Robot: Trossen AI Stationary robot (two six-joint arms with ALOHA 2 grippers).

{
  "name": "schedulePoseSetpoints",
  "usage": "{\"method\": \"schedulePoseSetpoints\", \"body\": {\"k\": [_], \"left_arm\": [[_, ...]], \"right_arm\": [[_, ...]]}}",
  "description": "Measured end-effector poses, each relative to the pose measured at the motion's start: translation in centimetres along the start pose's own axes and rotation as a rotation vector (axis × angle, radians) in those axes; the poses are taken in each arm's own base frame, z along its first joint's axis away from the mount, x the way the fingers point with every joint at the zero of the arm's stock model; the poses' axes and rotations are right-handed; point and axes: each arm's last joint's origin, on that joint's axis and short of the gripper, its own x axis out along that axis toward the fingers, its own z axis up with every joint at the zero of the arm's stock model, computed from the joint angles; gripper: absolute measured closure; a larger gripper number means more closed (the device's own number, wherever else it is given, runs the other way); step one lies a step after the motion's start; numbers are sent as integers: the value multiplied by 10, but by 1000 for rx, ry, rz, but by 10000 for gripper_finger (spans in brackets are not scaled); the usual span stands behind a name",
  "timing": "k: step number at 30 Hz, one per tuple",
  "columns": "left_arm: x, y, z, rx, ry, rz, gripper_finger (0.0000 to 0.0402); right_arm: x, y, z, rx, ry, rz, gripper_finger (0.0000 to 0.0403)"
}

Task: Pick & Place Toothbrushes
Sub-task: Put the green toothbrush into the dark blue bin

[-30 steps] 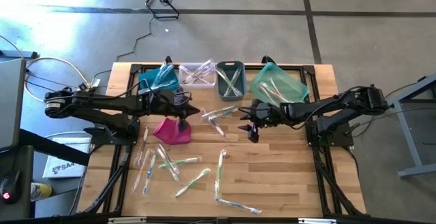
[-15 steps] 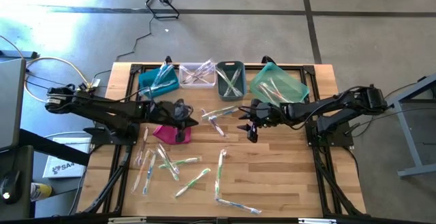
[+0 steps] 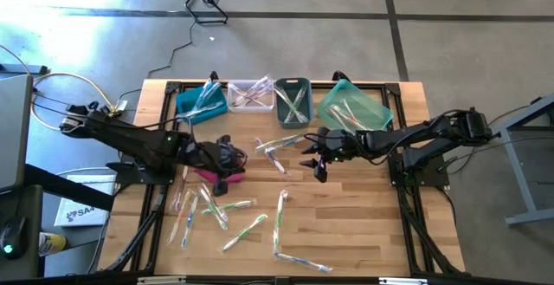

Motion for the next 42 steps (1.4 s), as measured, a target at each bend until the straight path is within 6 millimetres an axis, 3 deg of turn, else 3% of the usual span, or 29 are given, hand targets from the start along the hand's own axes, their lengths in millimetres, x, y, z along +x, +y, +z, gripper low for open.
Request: {"method": "schedulePoseSetpoints", "body": {"k": [10,19,27,38,42], "left_arm": [[18,-21,-18,-35,165,42,401],[35,-30,-7,-13,358,144,401],[58,-40,-6,-23,489,69,401],[65,-44,-4,-6,470,-4,401],[65,-44,-4,-2,475,-3,383]], "right_arm": [[0,1,1,-2,-2,43,211],[0,2,2,-1,-9,49,211],[0,2,1,-2,-3,66,211],[0,2,1,-3,-3,66,211],[0,2,1,-3,-3,66,211]]}}
